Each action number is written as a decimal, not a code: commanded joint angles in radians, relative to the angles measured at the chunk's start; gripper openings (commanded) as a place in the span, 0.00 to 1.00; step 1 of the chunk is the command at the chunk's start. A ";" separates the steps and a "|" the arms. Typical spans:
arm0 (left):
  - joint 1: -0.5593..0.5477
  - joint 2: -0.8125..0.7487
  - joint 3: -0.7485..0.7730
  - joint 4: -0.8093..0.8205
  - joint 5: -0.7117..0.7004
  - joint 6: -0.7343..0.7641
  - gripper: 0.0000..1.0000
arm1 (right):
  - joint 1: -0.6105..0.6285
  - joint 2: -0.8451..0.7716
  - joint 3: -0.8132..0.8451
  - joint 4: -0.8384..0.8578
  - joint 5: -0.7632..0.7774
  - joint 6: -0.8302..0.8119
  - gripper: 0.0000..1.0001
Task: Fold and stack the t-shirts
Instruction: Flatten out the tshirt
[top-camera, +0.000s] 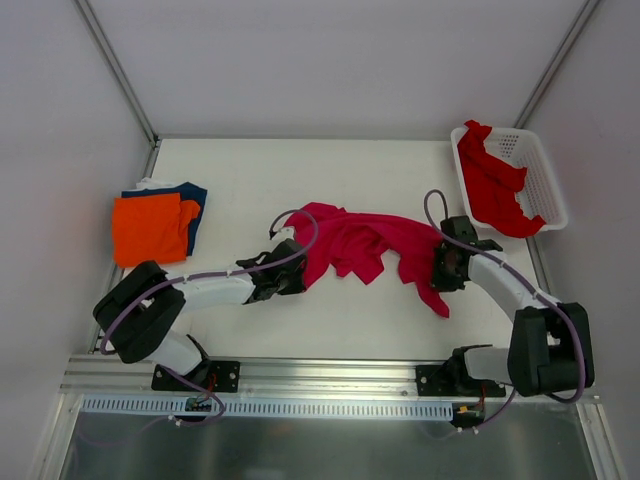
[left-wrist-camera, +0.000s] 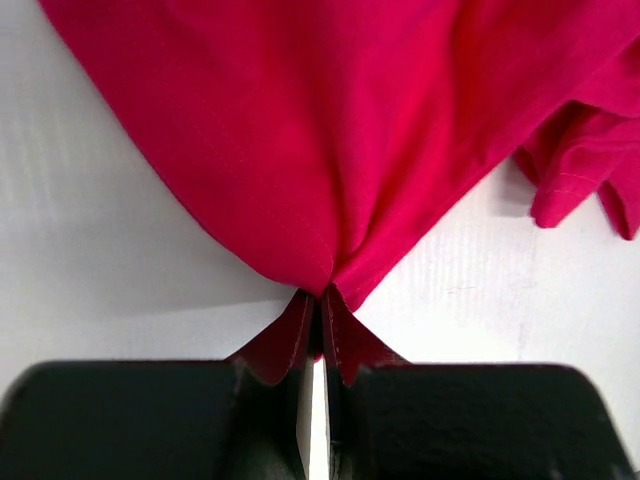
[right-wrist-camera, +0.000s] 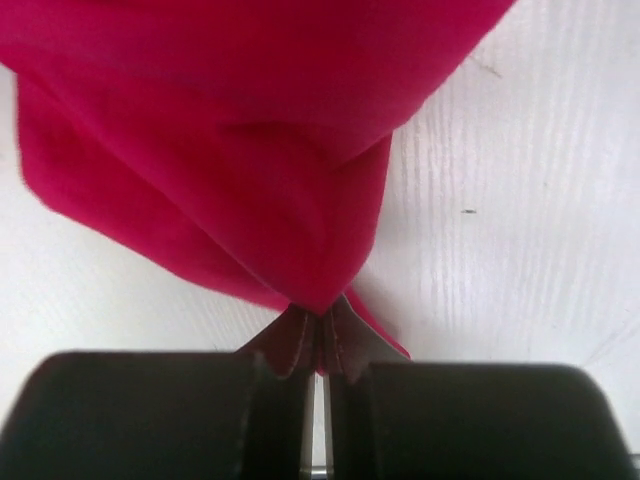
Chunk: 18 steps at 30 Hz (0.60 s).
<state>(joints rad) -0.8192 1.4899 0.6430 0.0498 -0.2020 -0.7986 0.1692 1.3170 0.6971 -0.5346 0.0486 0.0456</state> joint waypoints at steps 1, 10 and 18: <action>-0.012 -0.023 0.018 -0.171 -0.066 0.027 0.00 | 0.007 -0.096 0.076 -0.085 0.046 -0.021 0.01; -0.011 -0.317 0.323 -0.543 -0.359 0.162 0.00 | 0.009 -0.231 0.539 -0.359 0.140 -0.104 0.00; -0.011 -0.537 0.679 -0.732 -0.450 0.297 0.00 | 0.009 -0.268 0.855 -0.496 0.157 -0.176 0.01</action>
<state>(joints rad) -0.8192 1.0111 1.2030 -0.5545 -0.5701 -0.5915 0.1711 1.0771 1.4731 -0.9188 0.1711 -0.0757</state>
